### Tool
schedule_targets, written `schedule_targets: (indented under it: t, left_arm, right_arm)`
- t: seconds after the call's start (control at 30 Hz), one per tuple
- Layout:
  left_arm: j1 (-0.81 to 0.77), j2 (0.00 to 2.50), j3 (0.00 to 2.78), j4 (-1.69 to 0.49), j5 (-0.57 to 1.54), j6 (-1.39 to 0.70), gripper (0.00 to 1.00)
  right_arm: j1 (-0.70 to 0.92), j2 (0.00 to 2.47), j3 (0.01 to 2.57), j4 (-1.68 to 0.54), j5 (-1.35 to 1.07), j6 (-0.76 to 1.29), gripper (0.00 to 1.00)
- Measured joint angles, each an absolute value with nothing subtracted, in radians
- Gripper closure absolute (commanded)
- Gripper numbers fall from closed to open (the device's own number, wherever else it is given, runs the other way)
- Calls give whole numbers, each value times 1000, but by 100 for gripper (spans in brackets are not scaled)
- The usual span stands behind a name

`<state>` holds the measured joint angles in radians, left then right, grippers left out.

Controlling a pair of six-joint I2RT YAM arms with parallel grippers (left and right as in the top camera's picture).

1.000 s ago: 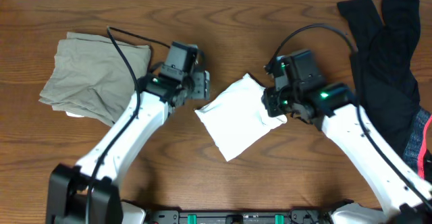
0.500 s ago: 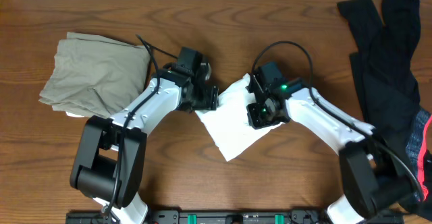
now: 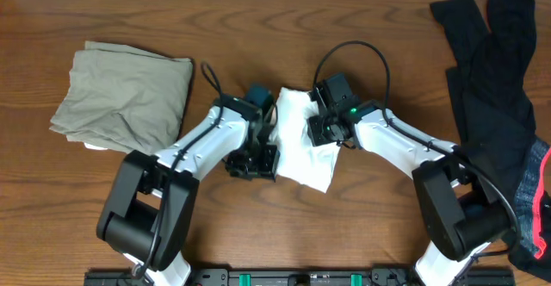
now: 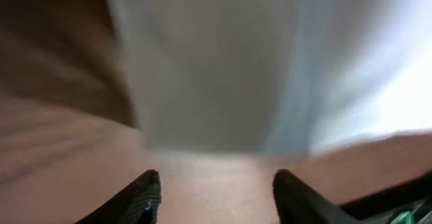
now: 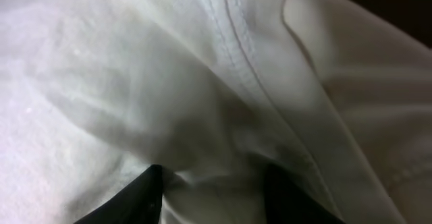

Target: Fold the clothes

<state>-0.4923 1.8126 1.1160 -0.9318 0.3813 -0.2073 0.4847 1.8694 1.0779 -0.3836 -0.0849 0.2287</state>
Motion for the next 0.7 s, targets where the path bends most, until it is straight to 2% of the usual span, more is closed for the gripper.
schedule_targets:
  t: [0.1, 0.33, 0.37, 0.6, 0.67, 0.7]
  left_arm:
    - [-512, 1812, 1108, -958, 383, -205, 52]
    - [-513, 1812, 1106, -968, 375, -205, 53]
    - [-513, 1812, 1106, -974, 373, -205, 56]
    - [-513, 1792, 1105, -1021, 304, -204, 57]
    - [-513, 1748, 1103, -1014, 245, -204, 56]
    - [-512, 1713, 1103, -1005, 213, -204, 52]
  right_arm:
    - [485, 1872, 1078, -369, -70, 198, 57]
    - [485, 1861, 1079, -440, -45, 145, 57]
    - [485, 1854, 1079, -472, -35, 139, 57]
    - [485, 1749, 1071, -621, 30, 79, 50]
    - [485, 1680, 1069, -624, 42, 66, 47]
    - [485, 1643, 1069, -620, 47, 60, 46]
